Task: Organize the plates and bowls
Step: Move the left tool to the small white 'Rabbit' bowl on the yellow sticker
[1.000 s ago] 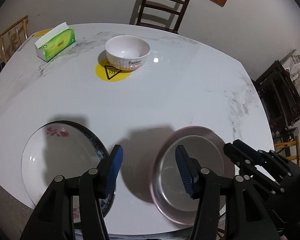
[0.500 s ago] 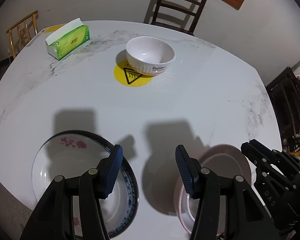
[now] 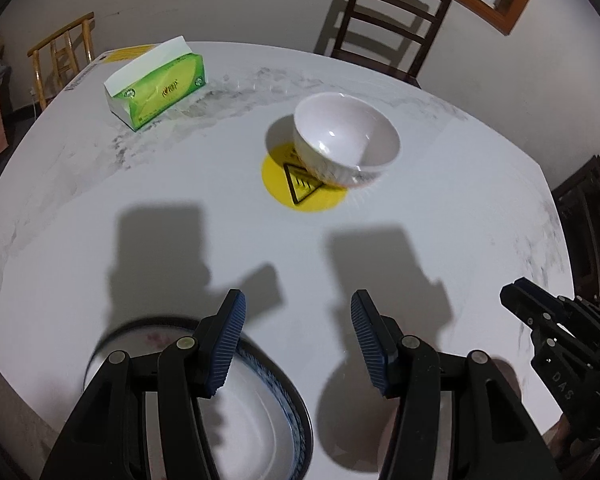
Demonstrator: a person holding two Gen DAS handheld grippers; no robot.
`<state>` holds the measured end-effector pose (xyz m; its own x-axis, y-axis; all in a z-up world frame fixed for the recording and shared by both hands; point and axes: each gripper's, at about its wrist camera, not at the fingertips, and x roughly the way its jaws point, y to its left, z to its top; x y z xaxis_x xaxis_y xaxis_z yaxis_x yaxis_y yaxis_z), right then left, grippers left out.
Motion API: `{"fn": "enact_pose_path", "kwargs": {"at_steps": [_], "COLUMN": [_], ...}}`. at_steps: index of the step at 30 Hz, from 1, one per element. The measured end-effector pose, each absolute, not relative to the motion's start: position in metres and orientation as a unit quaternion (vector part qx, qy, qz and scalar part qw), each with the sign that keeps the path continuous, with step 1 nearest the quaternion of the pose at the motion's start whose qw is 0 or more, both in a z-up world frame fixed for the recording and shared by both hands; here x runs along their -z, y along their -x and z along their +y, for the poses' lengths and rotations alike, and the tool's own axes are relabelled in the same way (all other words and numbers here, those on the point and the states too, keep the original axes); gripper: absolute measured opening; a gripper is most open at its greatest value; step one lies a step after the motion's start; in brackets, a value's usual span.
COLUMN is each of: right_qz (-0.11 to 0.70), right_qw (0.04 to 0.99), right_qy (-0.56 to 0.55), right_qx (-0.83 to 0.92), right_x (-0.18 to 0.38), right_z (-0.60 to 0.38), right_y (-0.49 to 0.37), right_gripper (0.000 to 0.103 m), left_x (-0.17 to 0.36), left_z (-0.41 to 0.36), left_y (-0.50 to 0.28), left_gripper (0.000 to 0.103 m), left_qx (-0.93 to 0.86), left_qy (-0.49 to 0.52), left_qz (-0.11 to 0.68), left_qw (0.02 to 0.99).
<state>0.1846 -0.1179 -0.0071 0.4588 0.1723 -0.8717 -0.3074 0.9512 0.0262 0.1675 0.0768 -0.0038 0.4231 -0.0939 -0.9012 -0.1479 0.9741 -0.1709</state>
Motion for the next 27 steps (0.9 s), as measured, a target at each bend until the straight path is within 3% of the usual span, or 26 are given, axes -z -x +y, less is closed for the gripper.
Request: {"fn": "enact_pose_path", "kwargs": {"at_steps": [27], "right_qz": [0.529], "right_qw": [0.822], "right_qy": [-0.02], "right_qx": [-0.21], "right_x": [0.041], "right_z": [-0.082], "right_y": [-0.335], "right_gripper": [0.018], "left_x": [0.024], "left_z": [0.111], "left_y": [-0.291], "left_gripper": [0.051], "left_qx": [-0.012], "left_qy": [0.173], "left_qz": [0.514], "left_qw": [0.84]}}
